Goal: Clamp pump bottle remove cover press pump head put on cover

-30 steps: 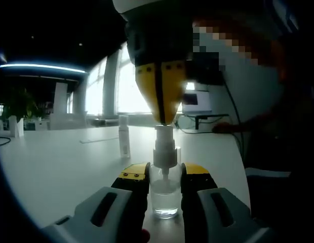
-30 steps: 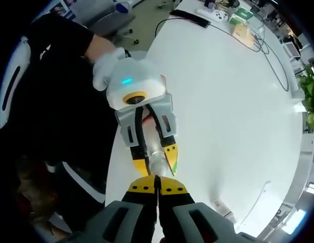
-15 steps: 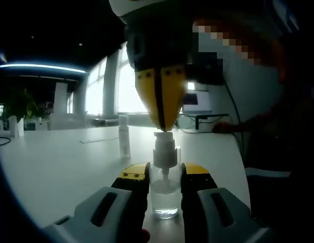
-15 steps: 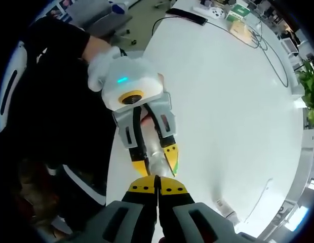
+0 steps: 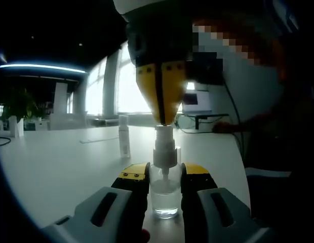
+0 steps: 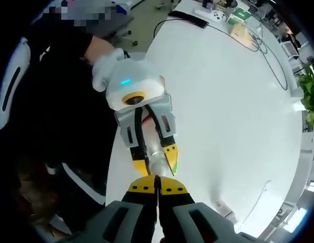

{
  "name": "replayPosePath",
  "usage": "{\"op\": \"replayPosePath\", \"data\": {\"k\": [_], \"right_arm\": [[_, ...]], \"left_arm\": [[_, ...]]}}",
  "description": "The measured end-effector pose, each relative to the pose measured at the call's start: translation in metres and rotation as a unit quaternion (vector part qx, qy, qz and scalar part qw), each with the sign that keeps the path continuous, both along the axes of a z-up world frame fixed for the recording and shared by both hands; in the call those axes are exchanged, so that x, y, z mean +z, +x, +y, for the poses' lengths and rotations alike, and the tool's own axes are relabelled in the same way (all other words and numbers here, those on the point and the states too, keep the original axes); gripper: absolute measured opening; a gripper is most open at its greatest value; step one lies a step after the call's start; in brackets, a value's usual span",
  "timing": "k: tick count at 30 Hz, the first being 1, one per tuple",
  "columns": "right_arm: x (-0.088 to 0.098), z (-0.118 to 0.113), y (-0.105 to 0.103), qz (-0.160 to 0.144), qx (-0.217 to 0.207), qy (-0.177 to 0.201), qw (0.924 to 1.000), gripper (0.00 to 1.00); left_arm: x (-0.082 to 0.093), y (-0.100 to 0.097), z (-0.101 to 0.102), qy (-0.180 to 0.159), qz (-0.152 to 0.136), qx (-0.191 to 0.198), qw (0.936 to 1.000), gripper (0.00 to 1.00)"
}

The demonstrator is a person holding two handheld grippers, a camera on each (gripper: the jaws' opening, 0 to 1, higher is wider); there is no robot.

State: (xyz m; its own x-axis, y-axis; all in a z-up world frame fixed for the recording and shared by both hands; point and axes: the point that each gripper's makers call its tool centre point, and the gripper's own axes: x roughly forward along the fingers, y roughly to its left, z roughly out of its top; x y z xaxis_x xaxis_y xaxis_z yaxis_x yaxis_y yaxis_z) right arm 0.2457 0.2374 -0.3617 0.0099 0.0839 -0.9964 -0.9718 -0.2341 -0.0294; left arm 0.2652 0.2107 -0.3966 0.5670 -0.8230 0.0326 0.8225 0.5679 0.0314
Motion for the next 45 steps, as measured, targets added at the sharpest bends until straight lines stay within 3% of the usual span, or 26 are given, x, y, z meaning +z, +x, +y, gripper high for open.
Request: {"op": "replayPosePath", "data": {"k": [45], "right_arm": [[-0.0005,-0.0007,-0.0033,-0.002,-0.003,-0.007,1.0,0.0]], "left_arm": [[0.0,0.0001,0.0001,0.001,0.0,0.0,1.0,0.15]]}}
